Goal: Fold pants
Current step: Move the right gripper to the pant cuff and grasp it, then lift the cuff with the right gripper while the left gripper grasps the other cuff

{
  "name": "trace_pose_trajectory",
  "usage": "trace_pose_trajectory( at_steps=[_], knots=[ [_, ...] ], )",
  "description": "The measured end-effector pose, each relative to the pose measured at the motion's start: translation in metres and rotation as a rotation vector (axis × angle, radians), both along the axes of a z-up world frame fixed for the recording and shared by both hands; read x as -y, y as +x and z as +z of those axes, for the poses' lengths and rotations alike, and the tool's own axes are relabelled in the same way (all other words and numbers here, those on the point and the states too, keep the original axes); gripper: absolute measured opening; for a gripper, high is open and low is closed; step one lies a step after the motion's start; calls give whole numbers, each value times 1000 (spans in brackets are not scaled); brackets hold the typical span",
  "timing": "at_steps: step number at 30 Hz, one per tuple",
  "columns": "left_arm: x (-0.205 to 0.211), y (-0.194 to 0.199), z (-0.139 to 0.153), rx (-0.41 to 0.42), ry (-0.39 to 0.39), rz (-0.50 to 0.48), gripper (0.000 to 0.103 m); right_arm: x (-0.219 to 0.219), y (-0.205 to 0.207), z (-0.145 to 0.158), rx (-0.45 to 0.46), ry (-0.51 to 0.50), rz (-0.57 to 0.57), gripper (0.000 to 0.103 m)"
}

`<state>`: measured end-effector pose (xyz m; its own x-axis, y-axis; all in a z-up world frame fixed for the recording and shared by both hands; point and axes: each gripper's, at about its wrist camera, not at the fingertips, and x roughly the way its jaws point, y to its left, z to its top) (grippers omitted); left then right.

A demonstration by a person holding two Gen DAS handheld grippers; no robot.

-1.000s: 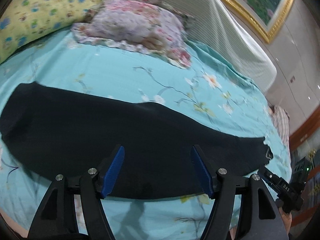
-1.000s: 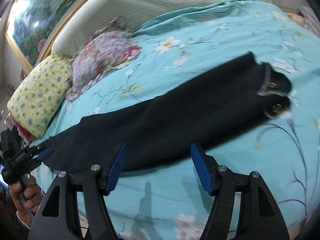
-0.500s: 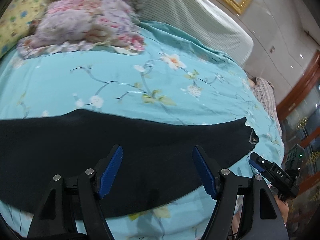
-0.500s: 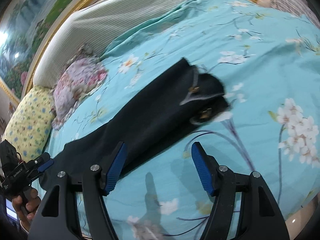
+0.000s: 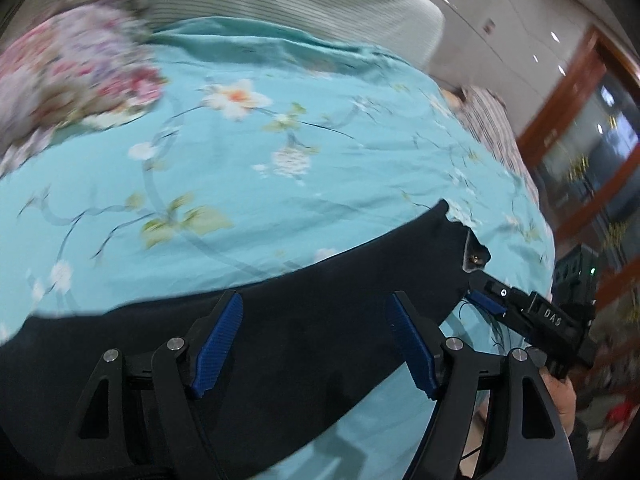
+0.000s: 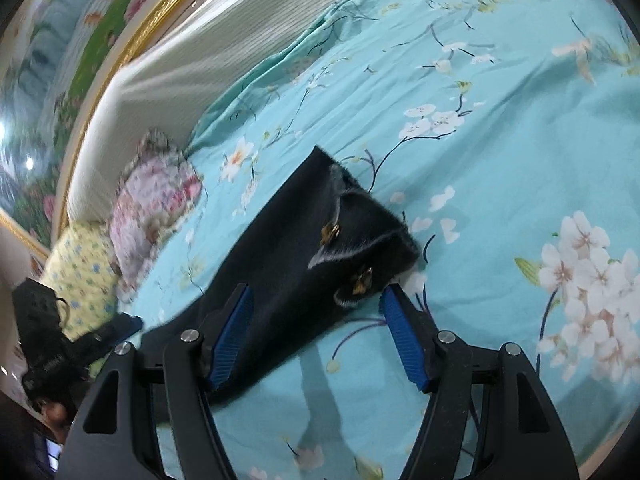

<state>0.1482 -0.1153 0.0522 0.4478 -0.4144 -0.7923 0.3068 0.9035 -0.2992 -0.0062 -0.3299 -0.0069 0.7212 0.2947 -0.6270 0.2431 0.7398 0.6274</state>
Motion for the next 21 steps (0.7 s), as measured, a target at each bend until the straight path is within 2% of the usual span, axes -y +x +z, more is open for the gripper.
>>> trace_pose_trajectory(
  at_steps=[3,4,8,9,11,15,21],
  knots=[
    [29,18,-7,-21,15,-84,76,7,2,-4,18,35,-20,67],
    [38,24,-10,-32,19,-110,76,7,3,-4,22,32,-23,63],
    [71,49,-23,-69,27,-194,76,13,7,-12,-9,24,-47,21],
    [78,54,-24,-79,22,-214,76,17,6,-15,-7,43,-51,17],
    [95,66,-29,-105,15,-267,76,24,3,-18,16,79,-55,14],
    [124,81,-40,-150,29,-339,76,29,-3,-12,58,69,-64,12],
    [164,96,-61,-222,37,-436,72,32,-2,-14,65,79,-55,12]
  ],
)
